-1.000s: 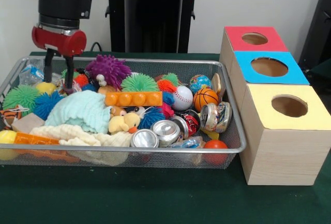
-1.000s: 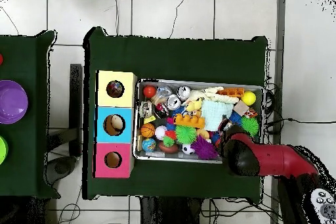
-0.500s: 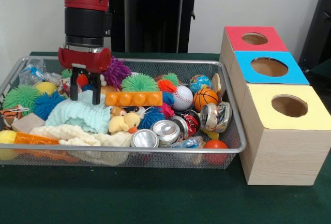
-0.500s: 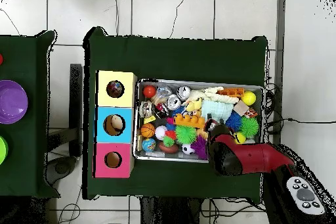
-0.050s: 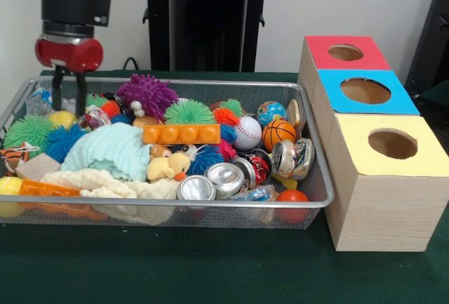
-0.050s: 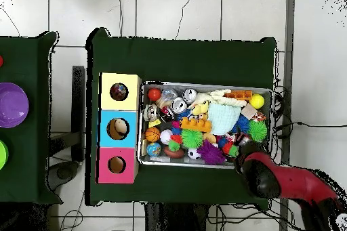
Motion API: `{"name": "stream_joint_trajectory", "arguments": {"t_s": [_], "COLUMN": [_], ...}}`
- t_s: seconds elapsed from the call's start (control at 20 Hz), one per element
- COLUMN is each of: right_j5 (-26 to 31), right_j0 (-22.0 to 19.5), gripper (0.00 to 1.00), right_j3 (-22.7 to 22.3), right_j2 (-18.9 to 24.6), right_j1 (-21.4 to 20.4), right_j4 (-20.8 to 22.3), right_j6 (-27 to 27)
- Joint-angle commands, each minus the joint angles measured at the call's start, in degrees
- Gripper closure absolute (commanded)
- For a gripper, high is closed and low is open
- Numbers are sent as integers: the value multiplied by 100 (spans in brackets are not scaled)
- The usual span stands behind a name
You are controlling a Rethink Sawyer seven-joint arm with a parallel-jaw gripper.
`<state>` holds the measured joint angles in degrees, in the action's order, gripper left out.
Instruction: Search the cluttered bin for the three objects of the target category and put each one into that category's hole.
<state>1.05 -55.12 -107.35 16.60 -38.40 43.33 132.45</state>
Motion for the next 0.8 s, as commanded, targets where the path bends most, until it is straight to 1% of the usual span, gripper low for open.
{"name": "stream_joint_trajectory", "arguments": {"t_s": [0.05,0.15,0.25,0.4,0.5,0.6,0.8], "right_j5": [969,954,746,261,39,-98,-230], "right_j0": [-607,-669,-566,-260,-123,-24,57], "gripper": [0,0,0,0,0,0,0], "right_j3": [-620,-693,-712,-655,-647,-650,-664], "right_j2": [991,1020,862,453,255,118,5], "right_j1": [-552,-553,-450,-168,-68,-22,47], "right_j4": [155,205,366,608,690,743,776], "right_j6": [-1067,-995,-770,-360,-177,-60,56]}}
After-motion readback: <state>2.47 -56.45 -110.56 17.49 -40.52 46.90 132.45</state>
